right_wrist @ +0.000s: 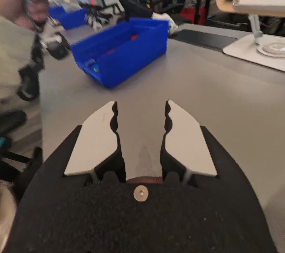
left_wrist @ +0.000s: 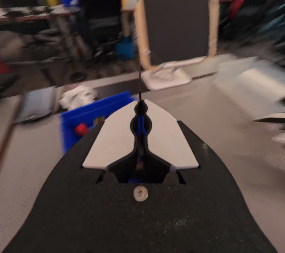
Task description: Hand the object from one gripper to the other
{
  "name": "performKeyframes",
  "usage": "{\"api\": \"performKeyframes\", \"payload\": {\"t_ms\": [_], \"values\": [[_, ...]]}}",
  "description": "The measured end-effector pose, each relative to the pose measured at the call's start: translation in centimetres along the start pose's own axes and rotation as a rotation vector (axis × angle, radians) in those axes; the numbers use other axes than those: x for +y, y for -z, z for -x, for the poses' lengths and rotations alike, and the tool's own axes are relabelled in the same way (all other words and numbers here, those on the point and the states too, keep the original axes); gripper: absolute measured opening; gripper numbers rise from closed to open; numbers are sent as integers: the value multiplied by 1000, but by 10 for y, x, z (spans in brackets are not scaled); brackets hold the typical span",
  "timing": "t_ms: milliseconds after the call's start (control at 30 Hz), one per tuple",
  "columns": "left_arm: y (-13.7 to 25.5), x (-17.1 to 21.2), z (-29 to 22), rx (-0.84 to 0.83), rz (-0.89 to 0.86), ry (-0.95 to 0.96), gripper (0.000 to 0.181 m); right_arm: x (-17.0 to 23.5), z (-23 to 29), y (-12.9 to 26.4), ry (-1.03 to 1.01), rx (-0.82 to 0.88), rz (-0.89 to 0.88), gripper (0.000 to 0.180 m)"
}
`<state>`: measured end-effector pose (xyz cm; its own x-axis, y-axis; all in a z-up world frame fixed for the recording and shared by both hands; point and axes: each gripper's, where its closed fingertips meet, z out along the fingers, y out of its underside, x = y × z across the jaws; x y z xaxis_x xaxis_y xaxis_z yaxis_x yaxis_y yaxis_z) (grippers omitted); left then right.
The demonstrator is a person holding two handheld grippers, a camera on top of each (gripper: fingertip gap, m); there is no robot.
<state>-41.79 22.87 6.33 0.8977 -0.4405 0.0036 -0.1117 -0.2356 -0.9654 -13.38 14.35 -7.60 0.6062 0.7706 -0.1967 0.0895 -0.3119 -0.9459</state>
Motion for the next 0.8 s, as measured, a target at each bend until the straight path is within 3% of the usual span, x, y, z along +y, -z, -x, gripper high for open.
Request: {"api": "performKeyframes", "payload": {"t_ms": [167,300,400,467,600,633,667,800], "values": [[-7,-95,-80,533,-311,252,1,-126,-1,-36,-128,-265,-225,59],[-24,-147,-129,808,-469,393,1,-228,10,-41,-248,-504,-484,64],[-43,-170,-153,948,-544,461,1,-289,4,-26,-252,-586,-712,59],[-56,-179,-165,1020,-591,486,1,-312,-6,-21,-210,-609,-795,53],[-95,-183,-180,1046,-604,472,1,-333,-33,-7,-185,-704,-918,23],[-102,-184,-183,1066,-606,470,1,-333,-43,-9,-180,-678,-904,7],[-109,-184,-185,1072,-601,475,1,-332,-54,-13,-153,-640,-881,2],[-150,-173,-181,893,-490,343,13,-332,-85,-21,-123,-502,-723,2]]}}
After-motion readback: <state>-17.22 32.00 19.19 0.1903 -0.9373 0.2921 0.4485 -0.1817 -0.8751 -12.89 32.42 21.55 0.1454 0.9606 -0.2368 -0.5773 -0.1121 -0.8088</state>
